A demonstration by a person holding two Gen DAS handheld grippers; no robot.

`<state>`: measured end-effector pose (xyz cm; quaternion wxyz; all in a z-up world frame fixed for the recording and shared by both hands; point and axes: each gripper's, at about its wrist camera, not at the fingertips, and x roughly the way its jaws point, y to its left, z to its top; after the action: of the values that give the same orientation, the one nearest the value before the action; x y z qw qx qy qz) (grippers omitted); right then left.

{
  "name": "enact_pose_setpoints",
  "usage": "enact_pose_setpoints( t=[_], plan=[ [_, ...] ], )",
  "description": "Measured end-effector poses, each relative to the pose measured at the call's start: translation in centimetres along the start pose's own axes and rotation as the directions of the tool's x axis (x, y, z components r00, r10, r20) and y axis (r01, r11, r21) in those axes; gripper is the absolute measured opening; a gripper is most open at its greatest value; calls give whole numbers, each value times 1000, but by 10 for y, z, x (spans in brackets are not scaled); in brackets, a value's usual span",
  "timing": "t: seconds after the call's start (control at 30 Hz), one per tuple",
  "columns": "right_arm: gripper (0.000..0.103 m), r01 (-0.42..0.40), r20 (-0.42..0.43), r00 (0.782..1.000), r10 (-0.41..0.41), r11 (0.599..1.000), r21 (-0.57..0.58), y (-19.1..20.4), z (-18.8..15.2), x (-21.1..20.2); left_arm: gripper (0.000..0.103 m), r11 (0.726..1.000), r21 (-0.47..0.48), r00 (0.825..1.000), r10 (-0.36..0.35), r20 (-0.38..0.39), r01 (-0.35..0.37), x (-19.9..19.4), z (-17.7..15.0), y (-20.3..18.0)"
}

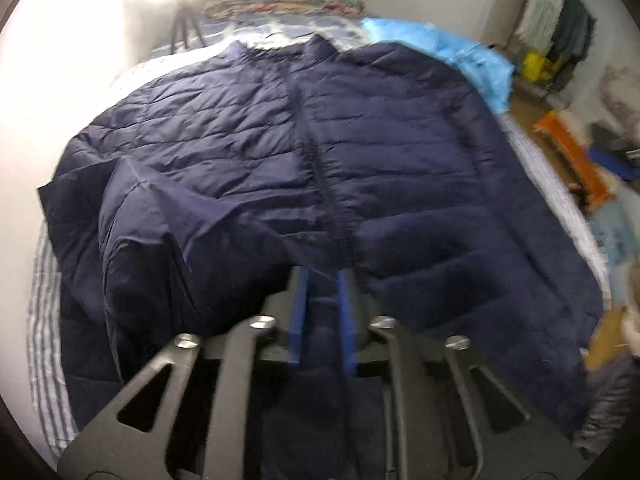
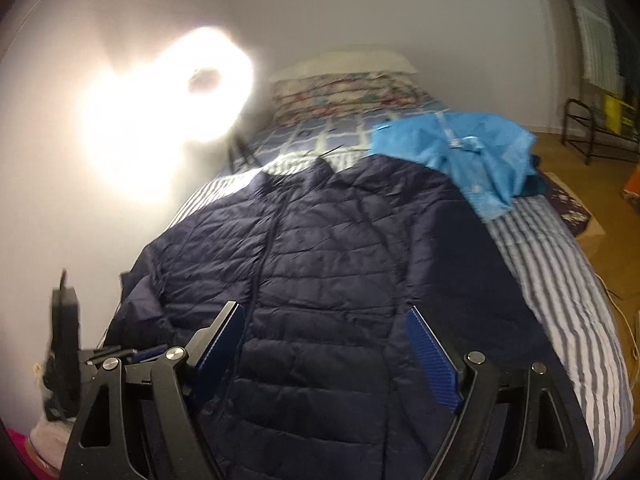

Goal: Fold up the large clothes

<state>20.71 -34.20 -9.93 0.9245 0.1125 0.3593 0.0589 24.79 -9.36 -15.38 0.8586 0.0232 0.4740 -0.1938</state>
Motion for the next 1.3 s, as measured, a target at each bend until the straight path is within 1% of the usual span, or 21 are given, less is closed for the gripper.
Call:
enact_pose_setpoints(
  t=[0.07,0.2,0.3,0.33,0.4,0.47,0.53,0.6,0.63,0.73,0.87,0.9,0.93,0.97,1.0,1.03,1.07,1.1,1.17,1.23,1.3],
  plan=[
    [87,-37,-11,999,37,999,-31,12,2,6,47,998,2,998,-63,19,63,-19,-5,-3],
    [88,-77,-25,997,75,994,-82,36,5,16,49,986,-4,984,-168,64,169,-58,-11,-3],
    [88,-119,-43,992,115,985,-124,53,7,25,49,984,3,975,-175,140,176,-95,-15,8],
    [88,-138,-53,990,132,981,-135,58,7,28,49,987,-2,973,-156,170,158,-107,-15,15],
    [89,-181,-97,981,166,968,-172,73,5,42,49,995,-46,970,-70,234,83,-127,-15,34],
    [90,-182,-141,978,155,963,-201,86,0,59,49,993,-120,961,52,271,-19,-141,-14,59],
    [90,-193,-200,968,154,961,-197,95,-4,83,49,976,-211,954,119,275,-60,-147,-12,84],
    [90,-191,-259,955,145,968,-162,98,-7,110,49,948,-307,943,174,282,-83,-154,-9,110],
    [90,-189,-286,947,144,972,-137,98,-9,123,49,941,-324,939,194,285,-97,-156,-9,117],
    [90,-186,-335,930,154,980,-67,98,-13,166,49,917,-359,910,288,299,-172,-166,-7,137],
    [88,-184,-374,915,153,982,-48,105,-16,205,49,885,-426,884,341,320,-188,-180,-7,162],
    [85,-207,-392,903,176,977,-39,109,-18,214,49,880,-437,882,347,319,-189,-179,-7,170],
    [71,-224,-405,894,191,974,-34,111,-18,218,49,876,-444,882,349,316,-188,-178,-6,175],
    [47,-248,-423,881,212,968,-32,115,-19,224,49,873,-448,884,351,310,-190,-176,-5,178],
    [34,-284,-447,861,243,959,-25,119,-19,229,49,872,-449,885,353,303,-194,-173,-3,182],
    [21,-305,-459,850,260,952,-25,124,-18,232,49,871,-450,888,354,294,-198,-171,-1,185],
    [10,-310,-449,855,259,950,-43,127,-14,231,49,867,-456,889,358,286,-202,-169,1,189],
    [5,-311,-432,865,255,948,-65,130,-8,231,49,862,-463,888,363,281,-206,-168,5,189],
    [4,-316,-399,881,256,944,-93,133,6,228,49,850,-484,888,371,272,-207,-165,7,194],
    [4,-316,-334,905,264,943,-109,129,30,221,49,847,-495,890,364,274,-194,-163,7,196],
    [4,-293,-247,933,261,950,-103,118,56,213,49,849,-482,886,379,266,-219,-158,11,193]
  ],
)
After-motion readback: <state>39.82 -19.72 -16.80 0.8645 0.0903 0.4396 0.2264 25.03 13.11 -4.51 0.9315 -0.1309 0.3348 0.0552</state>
